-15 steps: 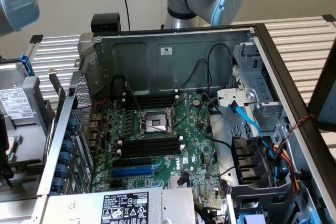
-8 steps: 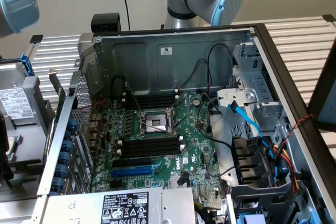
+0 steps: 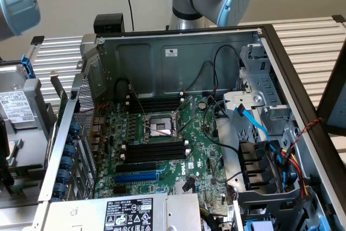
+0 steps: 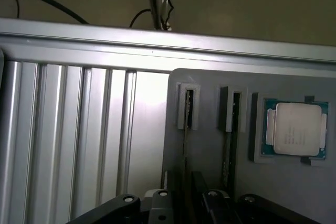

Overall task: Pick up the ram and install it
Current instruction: 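Pick up the ram and move it above insertion slot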

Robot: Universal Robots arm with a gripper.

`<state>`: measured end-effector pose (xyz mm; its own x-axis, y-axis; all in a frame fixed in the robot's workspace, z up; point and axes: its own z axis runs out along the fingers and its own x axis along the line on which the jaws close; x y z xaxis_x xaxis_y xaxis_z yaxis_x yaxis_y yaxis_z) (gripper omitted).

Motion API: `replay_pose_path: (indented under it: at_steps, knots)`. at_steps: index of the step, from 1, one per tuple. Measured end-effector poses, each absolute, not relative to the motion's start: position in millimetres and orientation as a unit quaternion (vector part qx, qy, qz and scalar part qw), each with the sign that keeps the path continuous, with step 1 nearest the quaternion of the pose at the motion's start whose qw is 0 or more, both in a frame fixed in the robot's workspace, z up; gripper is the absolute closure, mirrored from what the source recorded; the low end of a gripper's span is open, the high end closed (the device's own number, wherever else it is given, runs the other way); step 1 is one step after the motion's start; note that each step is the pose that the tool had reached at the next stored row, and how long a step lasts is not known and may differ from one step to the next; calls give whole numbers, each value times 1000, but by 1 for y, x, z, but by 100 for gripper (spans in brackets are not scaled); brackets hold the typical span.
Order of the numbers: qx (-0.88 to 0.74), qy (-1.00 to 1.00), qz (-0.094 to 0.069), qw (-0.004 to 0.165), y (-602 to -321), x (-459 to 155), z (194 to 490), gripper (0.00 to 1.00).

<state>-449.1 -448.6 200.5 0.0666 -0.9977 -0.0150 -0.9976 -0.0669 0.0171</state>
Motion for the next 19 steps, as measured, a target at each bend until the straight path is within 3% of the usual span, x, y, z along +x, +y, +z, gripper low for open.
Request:
replay_pose_path:
  at_steps: [12,15,16,19]
  knots:
    - [730,-684,-11,1,-449,-449,200,73]
    - [730,-684,-11,1,-449,-449,200,76]
    - [730,-684,-11,1,-449,-449,200,83]
    - [725,-689,-11,1,-448,-450,200,83]
